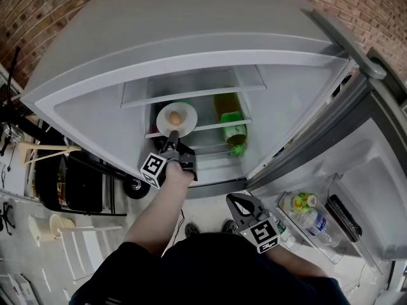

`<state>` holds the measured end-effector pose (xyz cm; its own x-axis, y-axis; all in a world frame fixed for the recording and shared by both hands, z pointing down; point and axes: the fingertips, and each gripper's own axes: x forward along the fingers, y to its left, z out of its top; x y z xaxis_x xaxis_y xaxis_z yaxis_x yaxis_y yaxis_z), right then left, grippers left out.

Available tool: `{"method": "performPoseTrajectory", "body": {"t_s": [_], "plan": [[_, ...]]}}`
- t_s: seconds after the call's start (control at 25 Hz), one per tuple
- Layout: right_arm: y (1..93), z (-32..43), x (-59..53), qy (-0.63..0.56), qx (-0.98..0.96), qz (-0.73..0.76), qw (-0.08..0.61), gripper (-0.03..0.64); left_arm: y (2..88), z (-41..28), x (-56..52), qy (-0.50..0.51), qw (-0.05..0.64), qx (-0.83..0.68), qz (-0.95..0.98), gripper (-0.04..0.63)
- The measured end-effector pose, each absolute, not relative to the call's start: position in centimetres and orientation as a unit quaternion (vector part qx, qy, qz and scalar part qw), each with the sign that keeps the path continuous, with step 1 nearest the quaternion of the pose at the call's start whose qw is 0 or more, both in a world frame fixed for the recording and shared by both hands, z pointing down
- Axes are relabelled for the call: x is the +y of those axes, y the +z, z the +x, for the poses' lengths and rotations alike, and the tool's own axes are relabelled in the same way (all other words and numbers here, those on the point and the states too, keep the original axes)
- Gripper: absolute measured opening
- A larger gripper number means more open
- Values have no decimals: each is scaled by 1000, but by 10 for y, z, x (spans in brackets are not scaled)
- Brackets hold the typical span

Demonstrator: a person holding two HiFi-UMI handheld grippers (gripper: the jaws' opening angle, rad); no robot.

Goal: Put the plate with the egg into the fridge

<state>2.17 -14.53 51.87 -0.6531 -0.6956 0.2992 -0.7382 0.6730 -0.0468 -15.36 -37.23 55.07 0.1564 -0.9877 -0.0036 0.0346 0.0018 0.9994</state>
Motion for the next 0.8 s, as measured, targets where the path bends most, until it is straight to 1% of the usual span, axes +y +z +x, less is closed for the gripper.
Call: {"method": "performPoseTrajectory", "body": {"t_s": [0.36,0.8], "plan": [[515,26,-141,77,-905,397,128,11,544,-157,-368,-496,533,-436,528,140],[510,24,-140,75,-911,389,117,11,539,-147,-330,-470,542,-420,556,147]]}}
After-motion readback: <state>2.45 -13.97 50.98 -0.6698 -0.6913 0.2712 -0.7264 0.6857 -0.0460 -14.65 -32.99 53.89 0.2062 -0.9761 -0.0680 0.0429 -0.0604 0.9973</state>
